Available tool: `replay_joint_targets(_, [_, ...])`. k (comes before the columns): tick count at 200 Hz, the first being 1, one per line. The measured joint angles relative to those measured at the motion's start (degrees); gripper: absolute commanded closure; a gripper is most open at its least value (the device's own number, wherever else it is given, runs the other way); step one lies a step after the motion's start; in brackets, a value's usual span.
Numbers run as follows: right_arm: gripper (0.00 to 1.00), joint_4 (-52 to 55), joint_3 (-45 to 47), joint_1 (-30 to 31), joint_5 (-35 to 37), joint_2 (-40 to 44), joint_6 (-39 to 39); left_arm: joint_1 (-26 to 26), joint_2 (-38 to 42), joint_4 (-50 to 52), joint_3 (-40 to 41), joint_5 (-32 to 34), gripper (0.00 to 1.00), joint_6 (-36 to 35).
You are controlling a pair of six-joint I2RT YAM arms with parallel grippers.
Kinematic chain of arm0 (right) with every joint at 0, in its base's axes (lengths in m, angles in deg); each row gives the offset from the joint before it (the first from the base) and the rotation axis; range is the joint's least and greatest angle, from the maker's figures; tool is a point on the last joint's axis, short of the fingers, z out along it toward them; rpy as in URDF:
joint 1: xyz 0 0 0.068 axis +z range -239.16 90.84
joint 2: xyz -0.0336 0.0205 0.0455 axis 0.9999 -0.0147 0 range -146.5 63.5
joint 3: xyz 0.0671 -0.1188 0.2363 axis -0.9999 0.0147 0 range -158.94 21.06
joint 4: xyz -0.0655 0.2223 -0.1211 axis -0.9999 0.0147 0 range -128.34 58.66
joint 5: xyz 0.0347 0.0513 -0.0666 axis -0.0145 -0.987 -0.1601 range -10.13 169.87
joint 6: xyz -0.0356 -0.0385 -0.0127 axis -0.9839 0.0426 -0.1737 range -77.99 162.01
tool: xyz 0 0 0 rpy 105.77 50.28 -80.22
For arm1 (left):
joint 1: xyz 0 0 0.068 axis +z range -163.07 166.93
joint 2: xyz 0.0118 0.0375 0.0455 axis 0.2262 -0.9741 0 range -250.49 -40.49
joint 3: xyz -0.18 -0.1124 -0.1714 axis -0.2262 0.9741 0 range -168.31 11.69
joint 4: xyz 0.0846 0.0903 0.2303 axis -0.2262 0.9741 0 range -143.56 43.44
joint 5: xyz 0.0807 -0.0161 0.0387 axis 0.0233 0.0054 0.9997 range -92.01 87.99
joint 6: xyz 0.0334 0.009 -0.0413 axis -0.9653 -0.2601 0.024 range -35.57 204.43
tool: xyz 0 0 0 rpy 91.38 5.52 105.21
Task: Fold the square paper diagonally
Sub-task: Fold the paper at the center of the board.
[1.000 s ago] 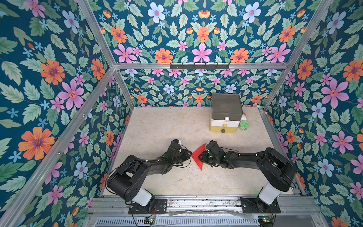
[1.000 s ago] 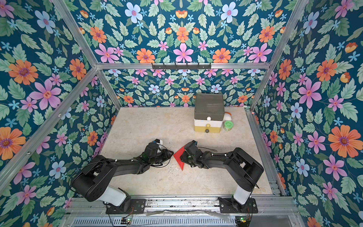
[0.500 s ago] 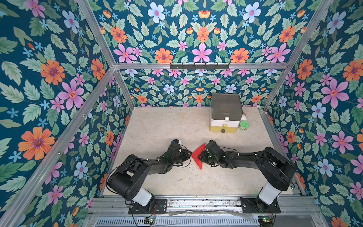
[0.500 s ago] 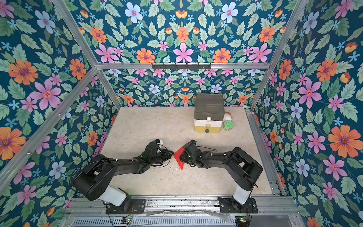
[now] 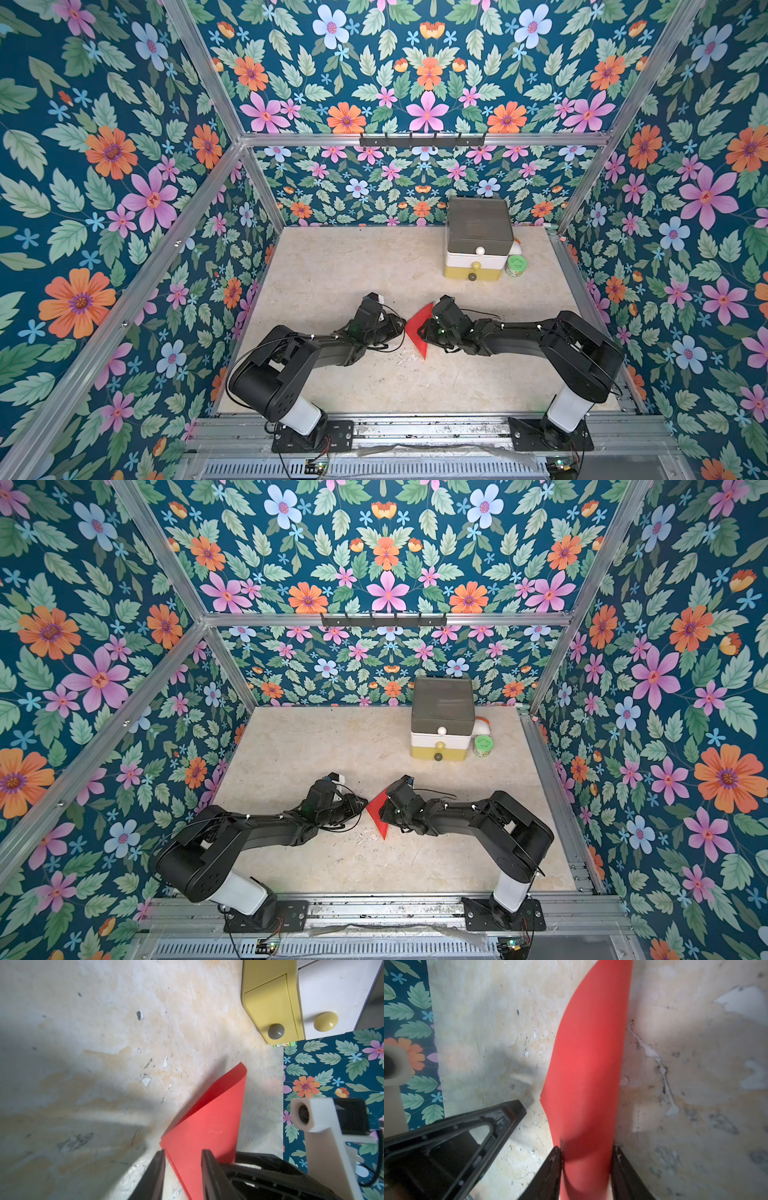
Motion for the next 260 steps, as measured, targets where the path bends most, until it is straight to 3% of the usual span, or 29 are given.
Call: replay_joint_targets(260, [0.58, 1.86, -1.42, 1.25, 2.99, -1.44, -0.66, -1.38, -5.55, -4.87, -3.50, -2.86, 0.65, 1.36])
